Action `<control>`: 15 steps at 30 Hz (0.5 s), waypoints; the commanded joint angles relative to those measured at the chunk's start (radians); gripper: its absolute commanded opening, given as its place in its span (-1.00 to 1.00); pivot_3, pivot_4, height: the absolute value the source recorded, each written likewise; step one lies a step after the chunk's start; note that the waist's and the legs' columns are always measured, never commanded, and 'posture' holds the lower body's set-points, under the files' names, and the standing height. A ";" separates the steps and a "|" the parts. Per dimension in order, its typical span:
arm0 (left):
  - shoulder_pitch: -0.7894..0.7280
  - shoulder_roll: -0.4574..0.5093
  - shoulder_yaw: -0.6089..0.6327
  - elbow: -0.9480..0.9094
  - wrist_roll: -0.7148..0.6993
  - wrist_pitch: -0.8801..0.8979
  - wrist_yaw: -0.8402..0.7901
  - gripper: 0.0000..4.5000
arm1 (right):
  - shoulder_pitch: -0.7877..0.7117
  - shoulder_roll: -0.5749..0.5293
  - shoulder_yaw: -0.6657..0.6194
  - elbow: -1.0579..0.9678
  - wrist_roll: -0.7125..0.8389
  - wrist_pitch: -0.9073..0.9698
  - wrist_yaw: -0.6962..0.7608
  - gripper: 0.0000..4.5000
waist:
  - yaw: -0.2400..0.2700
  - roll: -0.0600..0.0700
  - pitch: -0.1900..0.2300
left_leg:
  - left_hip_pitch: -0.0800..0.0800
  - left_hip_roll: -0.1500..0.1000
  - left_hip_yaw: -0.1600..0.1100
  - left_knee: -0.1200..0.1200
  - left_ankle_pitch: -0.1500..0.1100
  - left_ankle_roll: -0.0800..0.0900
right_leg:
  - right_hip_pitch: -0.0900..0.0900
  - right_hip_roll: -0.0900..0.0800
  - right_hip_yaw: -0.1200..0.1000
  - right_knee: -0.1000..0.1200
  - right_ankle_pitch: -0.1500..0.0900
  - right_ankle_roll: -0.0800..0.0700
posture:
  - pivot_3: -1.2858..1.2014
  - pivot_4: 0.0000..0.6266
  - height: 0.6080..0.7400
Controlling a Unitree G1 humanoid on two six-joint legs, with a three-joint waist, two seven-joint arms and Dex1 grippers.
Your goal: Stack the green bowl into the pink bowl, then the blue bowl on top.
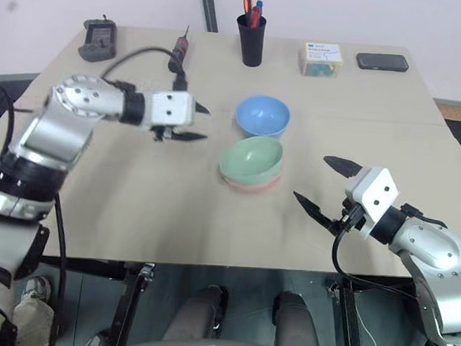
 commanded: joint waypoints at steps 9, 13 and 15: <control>-0.327 -0.317 -0.128 0.682 0.246 -0.427 0.217 0.15 | -0.074 0.034 0.041 0.071 -0.054 -0.089 -0.012 1.00 | -0.002 -0.001 0.000 | -0.004 -0.002 -0.002 0.001 0.000 0.000 | -0.001 -0.002 -0.001 -0.002 0.001 0.002 | 0.03 -0.52 1.00; -0.365 -0.381 -0.176 0.822 0.316 -0.481 0.256 0.15 | -0.058 0.041 0.039 0.060 -0.064 -0.094 -0.024 1.00 | -0.012 -0.001 0.000 | -0.003 -0.002 -0.002 0.000 -0.001 0.001 | -0.002 -0.002 -0.001 -0.001 0.001 0.002 | 0.03 -0.52 1.00; -0.377 -0.413 -0.184 0.871 0.329 -0.500 0.256 0.15 | -0.043 0.043 0.033 0.050 -0.065 -0.093 -0.031 1.00 | -0.011 -0.001 0.000 | -0.003 -0.002 -0.002 0.000 -0.001 0.001 | -0.002 -0.002 -0.001 -0.001 0.001 0.002 | 0.03 -0.52 1.00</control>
